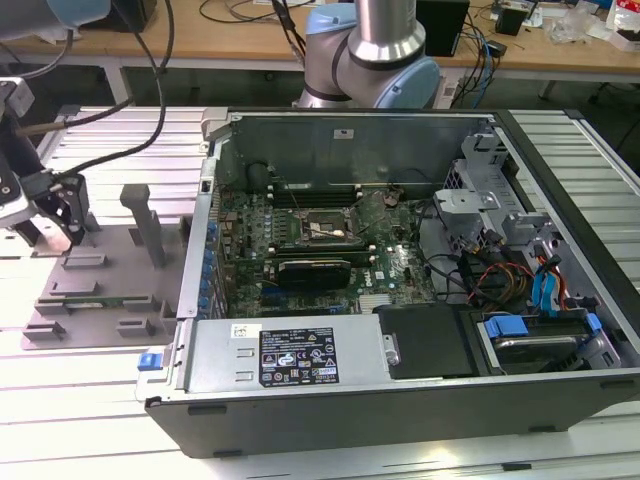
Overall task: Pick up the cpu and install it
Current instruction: 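Pick up the cpu and move it towards the insertion slot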
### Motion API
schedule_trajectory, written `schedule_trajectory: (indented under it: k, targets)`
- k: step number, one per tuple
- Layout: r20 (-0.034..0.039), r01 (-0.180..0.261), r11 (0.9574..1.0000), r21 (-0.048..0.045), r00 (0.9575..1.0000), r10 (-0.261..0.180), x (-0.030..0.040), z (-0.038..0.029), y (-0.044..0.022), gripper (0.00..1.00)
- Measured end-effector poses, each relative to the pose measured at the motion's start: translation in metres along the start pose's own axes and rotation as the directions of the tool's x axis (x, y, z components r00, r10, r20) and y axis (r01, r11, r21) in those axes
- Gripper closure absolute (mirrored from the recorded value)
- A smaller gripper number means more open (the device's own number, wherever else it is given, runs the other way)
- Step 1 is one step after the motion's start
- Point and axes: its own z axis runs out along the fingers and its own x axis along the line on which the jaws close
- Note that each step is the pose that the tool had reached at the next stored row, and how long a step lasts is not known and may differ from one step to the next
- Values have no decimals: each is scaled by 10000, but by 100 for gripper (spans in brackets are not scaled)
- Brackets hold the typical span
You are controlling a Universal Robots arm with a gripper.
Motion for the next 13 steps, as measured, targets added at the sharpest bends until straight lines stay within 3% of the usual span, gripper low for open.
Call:
schedule_trajectory:
  k: [4, 13]
  targets:
    - [3, 1, 10000, 0, 10000, -1, -3, -92, 7, 45]
    - [6, 0, 10000, 0, 10000, 0, -11, -399, 27, 45]
